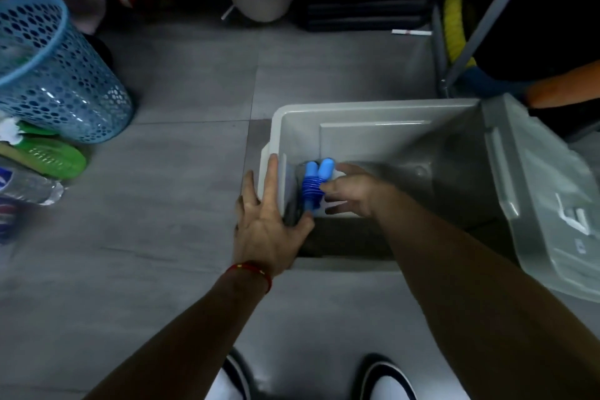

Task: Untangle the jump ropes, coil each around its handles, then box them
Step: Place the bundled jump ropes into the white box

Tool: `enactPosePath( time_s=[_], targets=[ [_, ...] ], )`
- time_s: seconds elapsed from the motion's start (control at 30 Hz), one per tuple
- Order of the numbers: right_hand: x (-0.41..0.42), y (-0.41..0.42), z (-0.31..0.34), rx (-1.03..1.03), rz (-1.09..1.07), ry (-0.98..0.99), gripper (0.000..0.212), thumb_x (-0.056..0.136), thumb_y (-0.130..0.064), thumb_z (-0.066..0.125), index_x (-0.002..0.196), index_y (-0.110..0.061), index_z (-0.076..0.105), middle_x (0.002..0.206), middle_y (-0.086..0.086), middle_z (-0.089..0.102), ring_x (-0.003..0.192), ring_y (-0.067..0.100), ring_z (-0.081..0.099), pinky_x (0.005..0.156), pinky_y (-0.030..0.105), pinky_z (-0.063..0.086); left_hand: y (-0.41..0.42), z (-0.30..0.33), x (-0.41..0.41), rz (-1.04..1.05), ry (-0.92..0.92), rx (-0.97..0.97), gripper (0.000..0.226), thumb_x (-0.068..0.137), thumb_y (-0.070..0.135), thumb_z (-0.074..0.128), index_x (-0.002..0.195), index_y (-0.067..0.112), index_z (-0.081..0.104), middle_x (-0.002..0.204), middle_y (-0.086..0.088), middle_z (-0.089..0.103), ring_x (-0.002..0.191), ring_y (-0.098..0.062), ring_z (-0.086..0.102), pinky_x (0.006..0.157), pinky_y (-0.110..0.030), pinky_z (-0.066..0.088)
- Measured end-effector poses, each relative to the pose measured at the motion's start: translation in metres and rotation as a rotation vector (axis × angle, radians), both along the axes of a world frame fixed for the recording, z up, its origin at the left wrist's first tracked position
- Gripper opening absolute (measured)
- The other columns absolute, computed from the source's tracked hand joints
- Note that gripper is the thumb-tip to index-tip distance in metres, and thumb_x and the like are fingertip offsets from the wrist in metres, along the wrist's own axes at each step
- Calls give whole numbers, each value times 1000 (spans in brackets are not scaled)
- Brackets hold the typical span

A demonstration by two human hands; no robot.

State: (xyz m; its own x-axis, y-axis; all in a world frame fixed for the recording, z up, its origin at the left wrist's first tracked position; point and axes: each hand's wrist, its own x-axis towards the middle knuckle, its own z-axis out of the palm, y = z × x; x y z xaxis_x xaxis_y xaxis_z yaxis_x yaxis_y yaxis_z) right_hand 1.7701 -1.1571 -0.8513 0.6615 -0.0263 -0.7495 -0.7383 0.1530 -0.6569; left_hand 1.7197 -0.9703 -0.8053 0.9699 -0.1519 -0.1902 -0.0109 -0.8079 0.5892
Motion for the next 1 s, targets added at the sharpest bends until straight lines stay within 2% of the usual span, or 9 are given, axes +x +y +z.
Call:
enactPosePath(
  time_s=[0.13,0.23,0.37,0.5,0.57,0.7,0.87,0.93,1.0],
  targets=[
    [-32,-4,46,-12,-104,-171,56,86,-2,74,135,-17,54,129,15,63,103,29,66,83,41,56,-2,13,-2,-8,41,96,107,80,60,65,151,53,-14,165,-5,-3,148,-39,18,105,-63,42],
    [-88,-8,95,-27,-153,-380,38,89,5,66,125,-4,60,109,14,66,94,27,64,75,34,57,-7,29,-14,-23,-63,243,100,78,70,53,156,43,-4,164,-16,3,145,-43,23,109,-59,37],
    [-209,-31,119,-131,-185,-484,15,92,2,65,103,-7,68,88,6,69,78,22,66,69,34,55,-50,63,-69,-294,-350,98,78,87,46,58,156,29,25,162,-13,20,145,-35,29,114,-49,33],
    [-355,-69,101,-259,-401,-252,16,95,1,61,95,-13,69,86,13,70,69,21,66,58,26,53,-118,91,-144,-821,-142,-189,66,87,21,57,149,30,38,150,7,44,136,-10,44,115,-32,37],
    [-426,-82,89,-369,-496,-114,11,93,-4,63,96,-13,69,85,18,72,69,25,64,61,36,56,-146,95,-173,-1076,10,-137,59,88,19,60,144,29,47,143,12,47,130,-3,45,112,-25,34],
    [-524,-98,64,-487,-664,169,20,90,-13,70,110,-14,67,89,9,71,79,32,70,76,59,57,-195,99,-210,-1358,191,21,52,90,26,63,141,21,52,137,3,53,125,-12,52,92,6,19],
    [-533,-114,33,-178,-999,338,71,86,-37,77,141,-19,36,122,13,55,102,30,61,74,52,60,-265,58,-243,-1444,347,196,45,83,30,64,127,18,61,126,-6,60,118,-24,58,94,-17,38],
    [-517,-122,22,-93,-1105,358,66,82,-44,79,125,-17,37,115,11,58,102,32,60,67,44,57,-289,31,-258,-1431,391,255,51,88,22,66,138,18,55,139,-10,52,128,-26,52,102,-20,35],
    [-499,-130,14,-90,-1171,364,55,84,-48,76,96,-2,49,90,20,68,78,34,65,64,40,54,-307,9,-275,-1397,398,269,51,91,22,61,140,12,52,145,-14,48,133,-27,47,106,-23,31]
  ],
)
